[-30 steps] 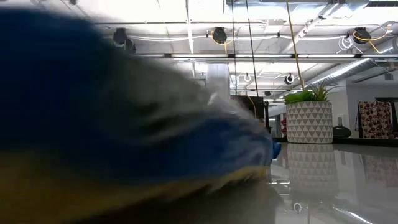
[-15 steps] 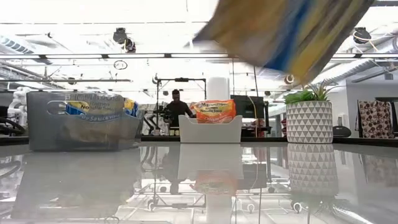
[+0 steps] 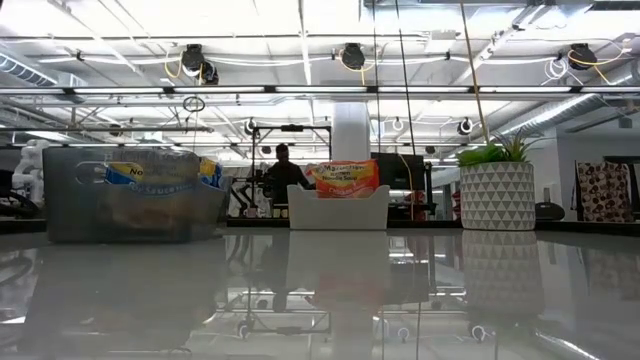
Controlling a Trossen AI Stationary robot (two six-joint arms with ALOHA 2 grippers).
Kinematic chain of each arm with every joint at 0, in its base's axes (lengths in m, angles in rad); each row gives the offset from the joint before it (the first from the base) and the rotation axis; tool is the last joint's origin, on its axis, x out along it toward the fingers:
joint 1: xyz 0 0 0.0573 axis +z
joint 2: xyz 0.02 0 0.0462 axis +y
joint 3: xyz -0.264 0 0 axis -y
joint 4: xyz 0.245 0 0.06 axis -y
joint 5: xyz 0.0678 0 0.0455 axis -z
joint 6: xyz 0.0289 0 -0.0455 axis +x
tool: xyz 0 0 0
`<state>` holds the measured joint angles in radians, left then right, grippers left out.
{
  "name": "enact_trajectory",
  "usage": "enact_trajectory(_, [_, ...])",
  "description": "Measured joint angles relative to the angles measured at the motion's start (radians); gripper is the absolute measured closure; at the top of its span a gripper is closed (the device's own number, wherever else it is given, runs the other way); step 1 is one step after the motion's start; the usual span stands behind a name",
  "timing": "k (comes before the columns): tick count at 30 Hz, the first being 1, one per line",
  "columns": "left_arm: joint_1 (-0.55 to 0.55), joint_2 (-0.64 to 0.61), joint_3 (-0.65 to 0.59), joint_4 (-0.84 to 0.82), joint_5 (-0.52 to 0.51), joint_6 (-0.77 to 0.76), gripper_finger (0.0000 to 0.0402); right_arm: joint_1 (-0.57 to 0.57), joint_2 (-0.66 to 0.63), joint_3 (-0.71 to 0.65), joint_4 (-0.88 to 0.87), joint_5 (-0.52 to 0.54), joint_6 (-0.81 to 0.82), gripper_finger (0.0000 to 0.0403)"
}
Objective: Sort Maruchan noodles
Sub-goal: Put the blue noodle pack into the black bin
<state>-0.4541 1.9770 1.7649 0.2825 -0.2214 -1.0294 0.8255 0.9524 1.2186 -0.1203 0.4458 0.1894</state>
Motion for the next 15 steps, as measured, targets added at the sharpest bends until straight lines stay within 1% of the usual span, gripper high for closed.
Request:
enact_trajectory(3, [0.011,0.0,0.0,0.091,0.0,-0.004,0.0391,0.036,0.002,0.082,-0.097,0.077,-0.137,0.0112])
enact_trajectory(5, [0.018,0.0,0.0,0.139,0.001,-0.01,0.0391,0.047,0.006,0.129,-0.186,0.106,-0.161,0.0112])
enact_trajectory(8, [0.029,0.0,0.0,0.197,0.004,-0.028,0.0391,0.049,0.006,0.171,-0.286,0.108,-0.127,0.0112])
enact_trajectory(12, [0.042,0.0,0.0,0.264,0.043,-0.046,0.0391,0.049,0.003,0.179,-0.341,0.107,-0.094,0.0112])
enact_trajectory(15, [0.049,-0.001,0.0,0.273,0.073,-0.05,0.0391,0.049,0.003,0.179,-0.388,0.106,-0.069,0.0112])
